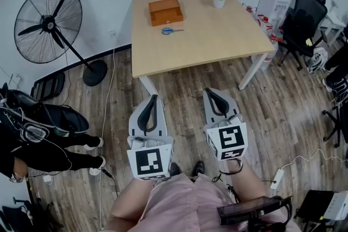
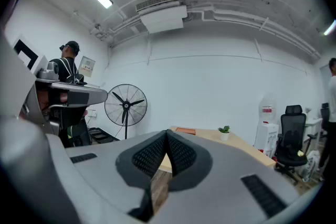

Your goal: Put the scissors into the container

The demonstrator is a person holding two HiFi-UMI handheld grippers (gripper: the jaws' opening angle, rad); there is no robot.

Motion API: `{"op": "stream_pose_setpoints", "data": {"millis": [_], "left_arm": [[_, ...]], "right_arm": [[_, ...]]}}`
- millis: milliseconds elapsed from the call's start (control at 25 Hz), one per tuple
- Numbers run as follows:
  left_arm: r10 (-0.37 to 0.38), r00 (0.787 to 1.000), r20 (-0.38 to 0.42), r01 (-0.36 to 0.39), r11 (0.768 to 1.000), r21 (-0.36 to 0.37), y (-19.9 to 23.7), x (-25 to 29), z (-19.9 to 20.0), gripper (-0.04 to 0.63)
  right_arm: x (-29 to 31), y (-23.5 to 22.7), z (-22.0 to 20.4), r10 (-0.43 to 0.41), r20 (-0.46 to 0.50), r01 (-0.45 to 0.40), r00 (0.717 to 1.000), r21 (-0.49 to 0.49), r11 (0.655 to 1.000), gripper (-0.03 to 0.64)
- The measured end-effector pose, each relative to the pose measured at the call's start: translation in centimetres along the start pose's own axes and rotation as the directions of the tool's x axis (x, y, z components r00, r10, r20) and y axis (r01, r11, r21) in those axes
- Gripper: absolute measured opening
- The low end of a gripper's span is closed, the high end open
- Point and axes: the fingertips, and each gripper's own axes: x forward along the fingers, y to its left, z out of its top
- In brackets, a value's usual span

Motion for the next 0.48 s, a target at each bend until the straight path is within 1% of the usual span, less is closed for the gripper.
{"op": "stream_pose_setpoints", "data": {"millis": [120, 320, 480], "left_arm": [[0.004, 1.0, -0.005, -0.004, 1.0, 0.0, -0.8, 0.4, -0.1, 0.005], [0.027, 0.999, -0.029, -0.026, 0.999, 0.041, -1.8, 0.9, -0.9, 0.005], [0.045, 0.999, -0.025, -0.044, 0.999, 0.012, -2.9, 1.6, -0.9, 0.005]], "right_arm": [[-0.1, -0.8, -0.3, 0.007, -0.001, -0.007, 1.0, 0.002, 1.0, 0.0], [-0.3, -2.1, -0.6, 0.034, 0.005, -0.034, 0.999, -0.003, 0.999, 0.0], [0.0, -3.4, -0.8, 0.044, 0.02, -0.044, 0.999, -0.001, 0.999, 0.002]]}}
